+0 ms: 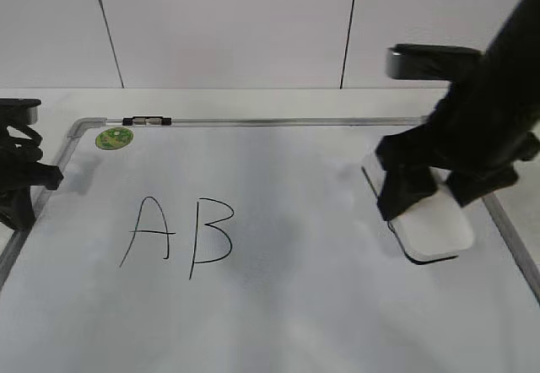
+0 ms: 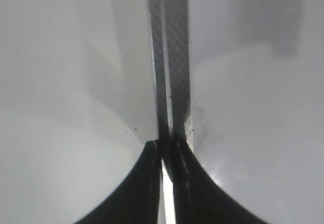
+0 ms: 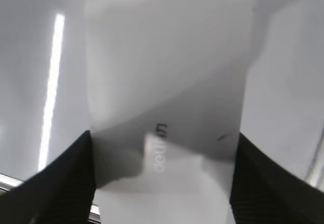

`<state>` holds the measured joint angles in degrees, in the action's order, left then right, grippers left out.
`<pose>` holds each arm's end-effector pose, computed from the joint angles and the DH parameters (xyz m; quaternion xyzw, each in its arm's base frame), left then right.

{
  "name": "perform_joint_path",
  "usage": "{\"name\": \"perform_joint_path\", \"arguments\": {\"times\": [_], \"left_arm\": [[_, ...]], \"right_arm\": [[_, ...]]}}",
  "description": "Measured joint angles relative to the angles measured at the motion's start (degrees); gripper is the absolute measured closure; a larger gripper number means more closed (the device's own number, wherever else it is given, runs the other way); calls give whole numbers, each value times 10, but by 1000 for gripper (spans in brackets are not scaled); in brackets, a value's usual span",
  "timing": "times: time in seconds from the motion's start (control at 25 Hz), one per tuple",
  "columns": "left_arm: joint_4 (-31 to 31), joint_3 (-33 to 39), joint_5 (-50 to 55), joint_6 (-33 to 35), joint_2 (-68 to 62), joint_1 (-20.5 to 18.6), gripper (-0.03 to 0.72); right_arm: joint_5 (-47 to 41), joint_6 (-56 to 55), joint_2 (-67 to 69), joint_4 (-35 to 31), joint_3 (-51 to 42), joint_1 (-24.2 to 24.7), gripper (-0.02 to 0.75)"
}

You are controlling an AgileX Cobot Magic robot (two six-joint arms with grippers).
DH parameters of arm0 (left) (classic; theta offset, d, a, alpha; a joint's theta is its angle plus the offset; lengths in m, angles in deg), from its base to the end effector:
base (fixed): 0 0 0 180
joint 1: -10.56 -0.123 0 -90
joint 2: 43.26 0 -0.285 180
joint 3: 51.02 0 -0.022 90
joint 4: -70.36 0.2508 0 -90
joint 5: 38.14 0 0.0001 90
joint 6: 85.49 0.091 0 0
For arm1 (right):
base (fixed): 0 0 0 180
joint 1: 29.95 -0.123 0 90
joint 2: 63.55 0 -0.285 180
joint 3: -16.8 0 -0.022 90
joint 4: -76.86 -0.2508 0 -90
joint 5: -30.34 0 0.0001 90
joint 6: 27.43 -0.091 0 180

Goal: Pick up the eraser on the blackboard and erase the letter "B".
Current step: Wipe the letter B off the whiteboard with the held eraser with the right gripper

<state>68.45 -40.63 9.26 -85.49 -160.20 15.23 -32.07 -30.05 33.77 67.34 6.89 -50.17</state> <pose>0.3488 -0.0307 0.1519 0.0300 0.9984 -0.0146 0.0454 0.2759 0.1159 0.2639 -0.1206 0.9856 0.0930 0.0730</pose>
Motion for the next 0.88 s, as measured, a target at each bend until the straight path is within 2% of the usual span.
{"name": "perform_joint_path", "arguments": {"times": [0.2,0.52,0.72,0.88], "left_arm": [[0,0,0,0,0,0,666],[0,0,0,0,0,0,666],[0,-1,1,0,0,0,666],[0,-1,1,0,0,0,666]], "right_arm": [[-22,-24,101,1,99,-62,217],[-50,-52,244,4,269,-111,217],[-49,-57,303,4,330,-144,218],[-25,-60,339,4,340,-160,218]]}}
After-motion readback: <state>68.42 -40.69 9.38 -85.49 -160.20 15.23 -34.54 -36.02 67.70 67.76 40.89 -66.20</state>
